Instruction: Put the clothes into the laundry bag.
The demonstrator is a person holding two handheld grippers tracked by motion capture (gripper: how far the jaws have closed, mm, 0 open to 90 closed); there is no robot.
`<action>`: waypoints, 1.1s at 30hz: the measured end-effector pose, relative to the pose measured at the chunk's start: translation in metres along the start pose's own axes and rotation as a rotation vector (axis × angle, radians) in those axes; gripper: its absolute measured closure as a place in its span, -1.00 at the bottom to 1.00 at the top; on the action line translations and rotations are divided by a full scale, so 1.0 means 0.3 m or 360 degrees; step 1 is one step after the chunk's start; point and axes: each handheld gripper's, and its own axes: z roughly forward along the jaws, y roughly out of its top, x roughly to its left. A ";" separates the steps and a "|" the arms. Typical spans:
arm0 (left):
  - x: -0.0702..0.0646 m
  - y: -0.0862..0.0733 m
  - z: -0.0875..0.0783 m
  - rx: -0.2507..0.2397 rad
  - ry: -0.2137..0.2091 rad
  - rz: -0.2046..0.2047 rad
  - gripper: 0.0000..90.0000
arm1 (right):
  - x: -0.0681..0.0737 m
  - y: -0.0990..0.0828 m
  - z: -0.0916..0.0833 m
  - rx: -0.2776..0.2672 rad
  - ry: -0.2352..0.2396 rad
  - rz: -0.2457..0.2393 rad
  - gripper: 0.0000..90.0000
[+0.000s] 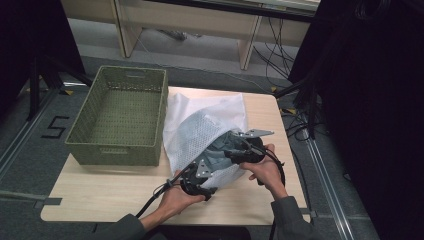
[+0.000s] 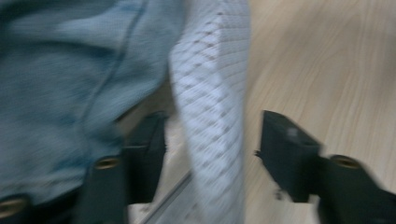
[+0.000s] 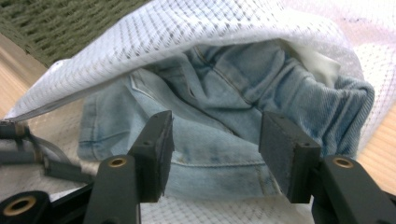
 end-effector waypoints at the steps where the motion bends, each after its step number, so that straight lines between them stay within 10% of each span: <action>1: -0.006 -0.001 0.006 0.0011 -0.0004 0.0038 0.36 | -0.007 0.001 -0.007 0.0047 0.0010 -0.0023 0.02; 5: -0.028 -0.018 0.020 0.0028 -0.0075 0.0095 0.85 | -0.003 -0.004 -0.003 0.0086 0.0040 -0.0009 -0.02; 12: -0.058 -0.040 0.017 0.0080 -0.0091 0.0161 0.92 | 0.047 -0.002 0.058 0.0048 0.0064 -0.0120 -0.05; 19: -0.055 -0.045 0.010 0.0080 -0.0079 0.0165 0.92 | 0.127 -0.059 0.170 0.0397 0.0246 -0.0259 -0.18; 23: -0.063 -0.050 0.009 0.0072 -0.0075 0.0168 0.93 | 0.123 -0.090 0.192 0.0426 0.0202 -0.0247 -0.02; 25: -0.068 -0.050 0.007 0.0080 -0.0072 0.0193 0.95 | 0.112 -0.086 0.213 0.0467 0.0080 -0.0218 0.48; 28: -0.065 -0.052 0.007 0.0066 -0.0076 0.0189 0.95 | 0.111 -0.071 0.222 0.0492 -0.0006 -0.0115 0.64; 33: -0.072 -0.055 0.002 0.0079 -0.0082 0.0188 0.96 | 0.095 0.000 0.283 0.0290 -0.0149 -0.0138 0.79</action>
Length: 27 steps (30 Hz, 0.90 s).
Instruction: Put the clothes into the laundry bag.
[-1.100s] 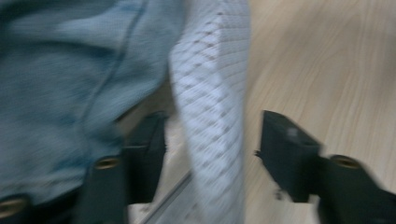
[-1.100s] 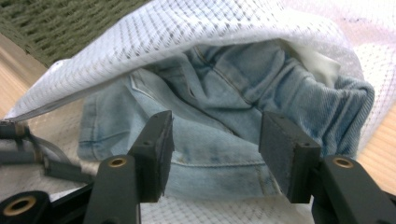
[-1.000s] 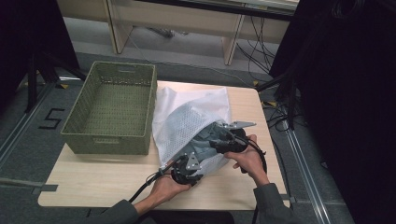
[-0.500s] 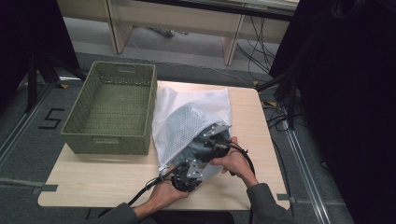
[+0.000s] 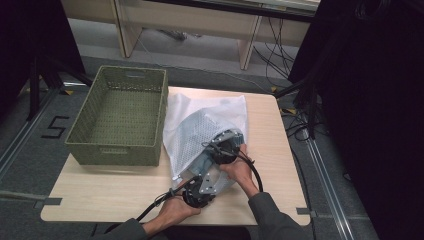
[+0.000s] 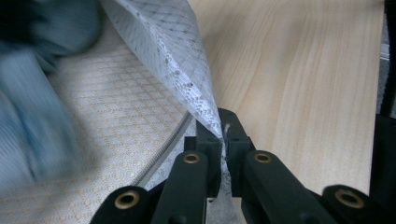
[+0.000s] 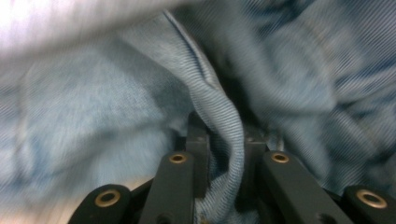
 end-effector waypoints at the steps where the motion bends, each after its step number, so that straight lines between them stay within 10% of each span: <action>1: 0.000 0.000 0.000 0.0000 0.0000 0.0000 0.96 | 0.000 0.000 0.000 0.0000 0.0000 0.0000 0.79; 8: 0.003 0.001 -0.002 0.0011 -0.0023 -0.0006 0.95 | -0.033 0.040 0.046 0.0009 0.0036 0.0028 0.71; 11: 0.007 0.002 -0.004 0.0017 -0.0046 -0.0019 0.86 | -0.038 0.040 -0.018 -0.0079 0.0193 0.0098 0.49; 15: 0.012 0.002 -0.016 0.0082 -0.0062 0.0013 0.80 | -0.066 0.046 -0.117 -0.0158 0.0221 0.0034 0.39; 20: 0.017 0.003 -0.018 0.0093 -0.0064 -0.0017 0.75 | -0.189 0.035 -0.254 -0.0336 0.0101 0.0197 0.30; 27: 0.013 0.008 -0.017 0.0103 -0.0049 0.0020 0.73 | -0.287 -0.002 -0.236 -0.0286 -0.0091 0.0330 0.18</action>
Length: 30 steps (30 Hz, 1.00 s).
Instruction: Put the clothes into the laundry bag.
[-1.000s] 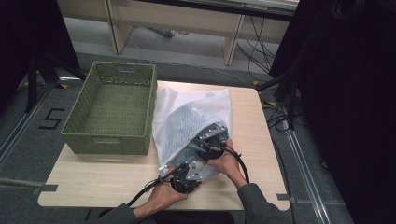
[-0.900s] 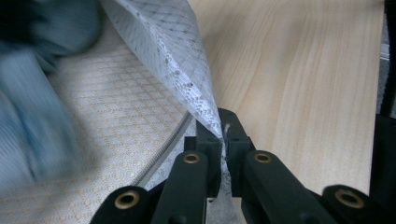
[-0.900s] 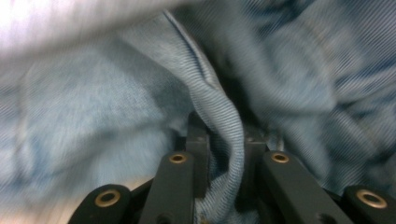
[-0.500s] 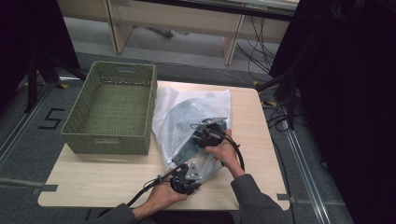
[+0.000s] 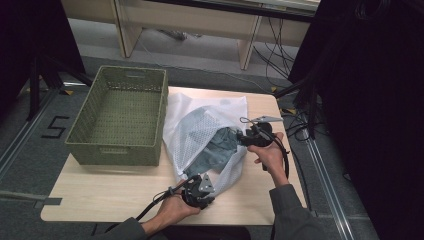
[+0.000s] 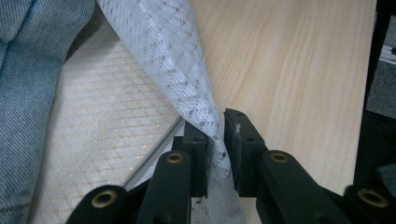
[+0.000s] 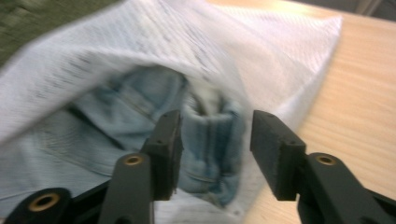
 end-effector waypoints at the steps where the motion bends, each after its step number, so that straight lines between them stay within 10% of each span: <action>1: 0.003 0.002 0.001 -0.0004 0.0002 0.0022 0.72 | -0.007 -0.008 0.021 0.0070 -0.0008 0.0018 0.18; 8: 0.003 0.003 0.003 -0.0005 0.0005 0.0028 0.72 | 0.028 -0.009 0.075 0.0110 0.0004 -0.0170 0.76; 16: 0.002 0.003 0.001 0.0008 0.0014 0.0078 0.89 | 0.152 -0.033 0.128 0.0253 0.0000 -0.0347 0.82; 24: -0.019 -0.002 -0.001 -0.0010 0.0028 0.0087 0.95 | 0.130 -0.041 0.217 0.0217 -0.0141 -0.0331 0.79; 30: -0.006 0.000 -0.006 0.0024 -0.0018 0.0067 0.81 | 0.104 -0.036 0.209 0.0180 -0.0057 -0.0234 0.62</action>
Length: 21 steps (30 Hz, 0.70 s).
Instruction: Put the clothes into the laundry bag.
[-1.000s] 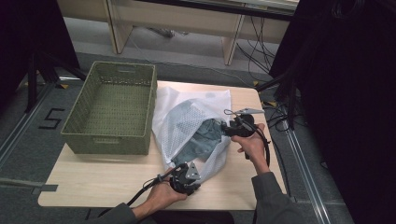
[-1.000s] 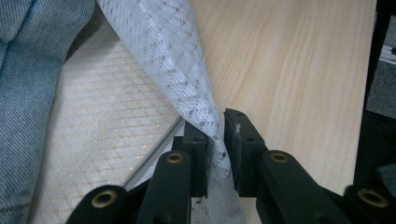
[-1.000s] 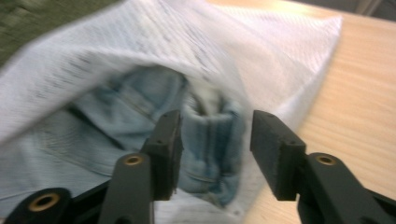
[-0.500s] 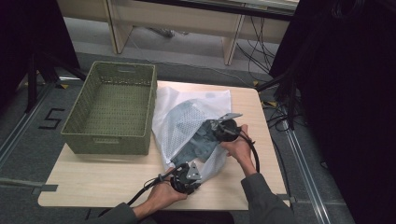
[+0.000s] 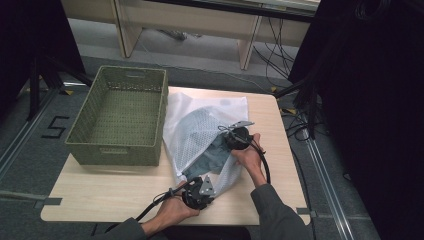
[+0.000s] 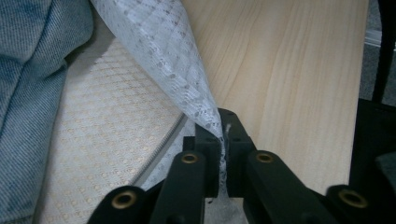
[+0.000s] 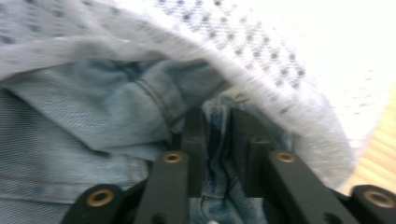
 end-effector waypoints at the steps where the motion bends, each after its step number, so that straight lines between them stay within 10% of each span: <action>1: -0.004 -0.002 0.000 -0.0006 -0.0002 -0.0029 0.74 | -0.001 0.003 -0.009 0.0015 0.0040 0.0028 0.52; 10: 0.024 -0.017 -0.179 -0.0192 0.0004 -0.0239 0.14 | -0.072 0.025 -0.197 -0.0208 0.0121 0.0031 0.27; 21: 0.081 -0.174 -0.374 -0.0177 0.0152 -0.0407 -0.11 | -0.087 0.031 -0.129 -0.0118 -0.0009 -0.0050 0.33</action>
